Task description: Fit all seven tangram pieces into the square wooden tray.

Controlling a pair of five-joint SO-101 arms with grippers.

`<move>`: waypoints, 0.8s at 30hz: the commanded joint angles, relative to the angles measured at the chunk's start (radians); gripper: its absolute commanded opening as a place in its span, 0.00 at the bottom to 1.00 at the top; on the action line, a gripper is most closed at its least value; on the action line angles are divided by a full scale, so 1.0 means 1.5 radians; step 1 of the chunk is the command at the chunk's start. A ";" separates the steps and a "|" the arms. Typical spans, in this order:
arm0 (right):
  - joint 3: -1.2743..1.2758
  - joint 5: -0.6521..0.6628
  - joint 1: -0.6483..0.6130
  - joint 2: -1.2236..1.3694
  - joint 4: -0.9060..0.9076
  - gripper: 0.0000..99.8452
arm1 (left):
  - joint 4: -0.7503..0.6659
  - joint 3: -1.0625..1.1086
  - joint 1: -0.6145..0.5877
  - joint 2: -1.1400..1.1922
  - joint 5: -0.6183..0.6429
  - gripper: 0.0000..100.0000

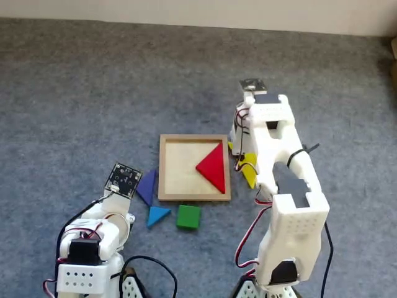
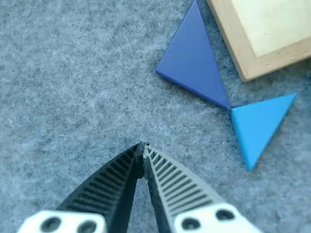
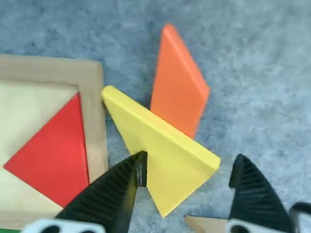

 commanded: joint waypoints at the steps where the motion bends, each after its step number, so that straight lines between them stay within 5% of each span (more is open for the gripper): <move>1: -0.020 0.008 -0.006 -0.004 0.005 0.24 | 0.003 0.013 -0.006 -0.033 -0.008 0.01; 17: -0.025 0.064 -0.030 -0.017 0.075 0.01 | 0.003 0.013 -0.006 -0.033 -0.008 0.01; 24: -0.021 0.083 -0.030 -0.102 0.070 0.00 | 0.003 0.013 -0.006 -0.033 -0.008 0.01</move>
